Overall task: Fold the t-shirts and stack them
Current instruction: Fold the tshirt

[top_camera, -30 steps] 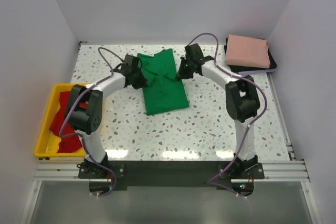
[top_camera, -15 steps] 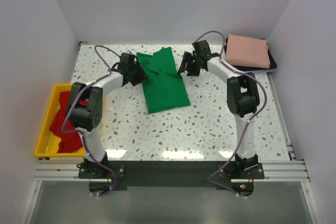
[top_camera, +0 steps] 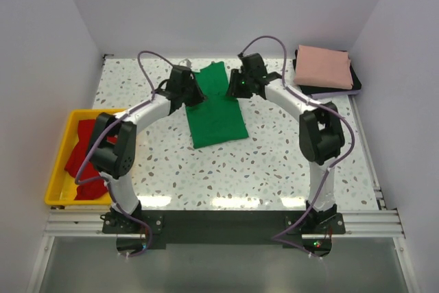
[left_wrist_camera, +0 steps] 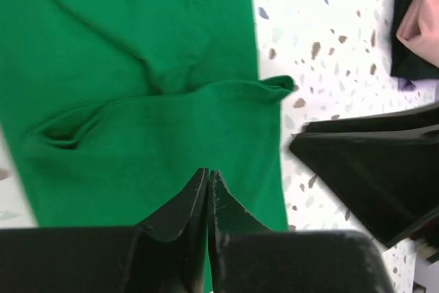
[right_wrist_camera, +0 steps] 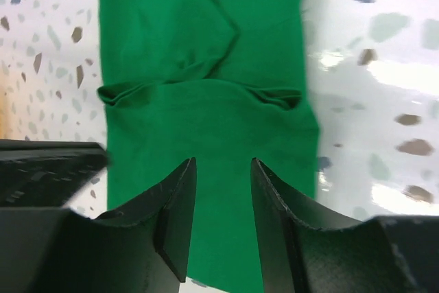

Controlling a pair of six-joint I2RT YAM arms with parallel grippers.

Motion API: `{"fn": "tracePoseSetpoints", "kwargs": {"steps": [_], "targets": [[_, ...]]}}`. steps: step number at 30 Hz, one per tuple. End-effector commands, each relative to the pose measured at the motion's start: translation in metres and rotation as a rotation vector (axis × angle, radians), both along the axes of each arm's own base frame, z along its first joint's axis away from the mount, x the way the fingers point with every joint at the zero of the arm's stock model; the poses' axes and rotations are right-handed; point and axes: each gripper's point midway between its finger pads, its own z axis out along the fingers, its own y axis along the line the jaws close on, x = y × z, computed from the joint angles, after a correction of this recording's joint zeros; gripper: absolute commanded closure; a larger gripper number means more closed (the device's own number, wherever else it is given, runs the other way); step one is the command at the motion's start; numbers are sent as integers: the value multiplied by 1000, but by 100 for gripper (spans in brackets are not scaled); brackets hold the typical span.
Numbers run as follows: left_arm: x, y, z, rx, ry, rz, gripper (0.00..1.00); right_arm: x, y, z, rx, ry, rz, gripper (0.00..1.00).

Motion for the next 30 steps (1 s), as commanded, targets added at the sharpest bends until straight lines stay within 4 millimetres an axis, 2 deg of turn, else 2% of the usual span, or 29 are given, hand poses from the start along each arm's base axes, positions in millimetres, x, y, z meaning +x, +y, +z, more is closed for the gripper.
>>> {"fn": "tracePoseSetpoints", "kwargs": {"steps": [1, 2, 4, 5, 6, 7, 8, 9, 10, 15, 18, 21, 23, 26, 27, 30], "targets": [[14, -36, 16, -53, -68, -104, 93, 12, 23, 6, -17, -64, 47, 59], [17, -41, 3, -53, -46, -115, 94, 15, 27, -8, -22, -43, 52, 61], [25, -47, -13, -53, -23, -124, 94, 24, 32, -10, -13, -46, 58, 62], [27, -48, -21, -50, -9, -122, 94, 27, 33, -25, -27, -29, 59, 62], [33, -49, -22, -54, -12, -123, 95, 33, 35, -23, -25, -41, 56, 63], [35, -50, -39, -43, 18, -119, 95, 35, 35, -25, -25, -41, 55, 63], [37, -48, -46, -38, 32, -105, 96, 37, 34, -40, -33, -19, 54, 63], [41, -45, -51, -27, 41, -87, 96, 41, 35, -38, -28, -24, 51, 63], [42, -41, -64, -21, 66, -72, 96, 41, 33, -47, -38, 0, 50, 63], [47, -16, -89, -16, 126, 15, 94, 45, 18, -72, -79, 54, 23, 63], [46, -9, -92, -21, 133, 25, 88, 41, 11, -81, -106, 74, 23, 62], [43, -10, -91, -41, 132, 17, 83, 36, 7, -88, -131, 96, 17, 62], [45, -9, -79, -54, 96, 14, 78, 31, 3, -93, -142, 111, 14, 62], [42, 4, -73, -74, 92, 29, 76, 28, -2, -96, -160, 116, 10, 62], [46, 6, -68, -87, 68, 31, 76, 27, -3, -97, -165, 119, 9, 62], [46, 24, -69, -91, 81, 63, 76, 25, -5, -98, -172, 122, 12, 62]]}}
